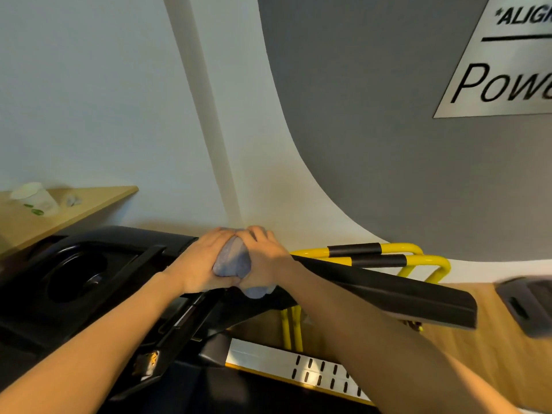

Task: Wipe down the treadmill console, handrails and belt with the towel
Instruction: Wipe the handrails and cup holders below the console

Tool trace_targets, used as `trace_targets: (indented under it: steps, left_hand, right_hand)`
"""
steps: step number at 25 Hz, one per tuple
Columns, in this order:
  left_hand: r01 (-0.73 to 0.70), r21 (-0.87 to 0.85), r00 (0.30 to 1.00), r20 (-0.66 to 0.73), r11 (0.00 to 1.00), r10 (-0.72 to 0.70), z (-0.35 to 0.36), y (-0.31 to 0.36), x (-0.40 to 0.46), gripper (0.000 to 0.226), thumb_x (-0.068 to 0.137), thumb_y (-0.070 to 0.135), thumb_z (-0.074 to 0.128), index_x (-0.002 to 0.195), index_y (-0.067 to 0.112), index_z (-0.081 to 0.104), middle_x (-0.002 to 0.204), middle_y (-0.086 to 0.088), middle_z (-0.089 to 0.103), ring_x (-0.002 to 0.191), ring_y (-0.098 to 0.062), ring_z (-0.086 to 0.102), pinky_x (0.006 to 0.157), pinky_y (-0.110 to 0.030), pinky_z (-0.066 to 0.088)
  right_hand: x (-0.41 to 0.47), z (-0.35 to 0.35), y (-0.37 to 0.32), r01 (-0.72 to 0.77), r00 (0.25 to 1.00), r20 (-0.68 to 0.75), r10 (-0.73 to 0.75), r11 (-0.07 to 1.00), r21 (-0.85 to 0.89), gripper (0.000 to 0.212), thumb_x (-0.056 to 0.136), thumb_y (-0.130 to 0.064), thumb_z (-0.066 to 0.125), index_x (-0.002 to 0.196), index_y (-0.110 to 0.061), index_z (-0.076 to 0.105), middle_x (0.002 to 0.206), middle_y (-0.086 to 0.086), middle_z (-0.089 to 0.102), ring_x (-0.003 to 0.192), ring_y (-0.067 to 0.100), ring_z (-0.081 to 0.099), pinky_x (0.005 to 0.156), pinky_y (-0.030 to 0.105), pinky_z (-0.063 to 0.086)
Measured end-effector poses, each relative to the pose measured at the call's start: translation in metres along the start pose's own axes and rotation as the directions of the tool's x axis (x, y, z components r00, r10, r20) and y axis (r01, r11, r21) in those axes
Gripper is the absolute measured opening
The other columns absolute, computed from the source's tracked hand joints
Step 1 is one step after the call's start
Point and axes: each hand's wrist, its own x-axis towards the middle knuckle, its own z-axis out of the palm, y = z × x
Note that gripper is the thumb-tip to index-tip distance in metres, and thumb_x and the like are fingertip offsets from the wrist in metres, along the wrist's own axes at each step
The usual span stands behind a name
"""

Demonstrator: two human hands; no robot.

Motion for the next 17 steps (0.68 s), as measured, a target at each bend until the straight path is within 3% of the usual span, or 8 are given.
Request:
trace_targets:
  steps: [3, 6, 10, 14, 17]
  left_hand:
    - [-0.029, 0.015, 0.999, -0.016, 0.999, 0.030, 0.007, 0.011, 0.007, 0.088, 0.061, 0.053, 0.084, 0.138, 0.034, 0.044, 0.131, 0.013, 0.054, 0.118, -0.007, 0.051, 0.101, -0.024, 0.042]
    - [-0.047, -0.004, 0.999, -0.005, 0.999, 0.047, 0.026, 0.044, 0.023, 0.086, 0.061, 0.053, 0.083, 0.136, 0.034, 0.046, 0.130, 0.013, 0.056, 0.116, -0.008, 0.054, 0.102, -0.027, 0.045]
    - [-0.048, 0.038, 0.999, -0.011, 0.998, 0.049, 0.067, 0.099, 0.049, 0.083, 0.056, 0.062, 0.077, 0.130, 0.034, 0.050, 0.123, 0.013, 0.060, 0.112, -0.010, 0.057, 0.098, -0.033, 0.050]
    - [-0.086, 0.013, 0.996, -0.025, 0.996, 0.086, 0.106, 0.165, 0.076, 0.084, 0.058, 0.066, 0.074, 0.130, 0.027, 0.054, 0.124, 0.006, 0.063, 0.112, -0.015, 0.059, 0.097, -0.036, 0.049]
    - [-0.114, 0.004, 0.993, -0.037, 0.993, 0.114, 0.132, 0.202, 0.091, 0.089, 0.063, 0.075, 0.068, 0.136, 0.027, 0.050, 0.130, 0.003, 0.060, 0.118, -0.018, 0.057, 0.101, -0.039, 0.048]
  right_hand:
    - [-0.011, -0.005, 0.007, 0.002, 1.000, -0.011, -0.003, 0.998, -0.063, 0.111, 0.053, -0.065, 0.081, 0.144, -0.015, 0.040, 0.143, 0.008, 0.045, 0.140, 0.035, 0.033, 0.121, 0.046, 0.023]
    - [-0.042, -0.014, 0.036, -0.013, 1.000, -0.026, 0.012, 1.000, -0.025, 0.110, 0.064, -0.048, 0.088, 0.152, -0.011, 0.034, 0.158, 0.011, 0.033, 0.148, 0.030, 0.025, 0.124, 0.037, 0.013]
    - [-0.094, -0.042, 0.085, -0.079, 0.997, 0.023, 0.078, 0.997, 0.018, 0.108, 0.058, -0.032, 0.090, 0.150, -0.016, 0.035, 0.156, 0.004, 0.032, 0.144, 0.024, 0.028, 0.119, 0.034, 0.026]
    - [-0.153, -0.062, 0.143, -0.127, 0.991, 0.053, 0.127, 0.992, -0.002, 0.105, 0.054, -0.037, 0.086, 0.145, -0.020, 0.036, 0.142, -0.001, 0.040, 0.133, 0.021, 0.037, 0.110, 0.035, 0.038]
    - [-0.186, -0.065, 0.178, -0.196, 0.980, 0.018, 0.198, 0.979, -0.061, 0.102, 0.047, -0.039, 0.084, 0.138, -0.025, 0.040, 0.131, -0.006, 0.042, 0.126, 0.017, 0.044, 0.098, 0.028, 0.043]
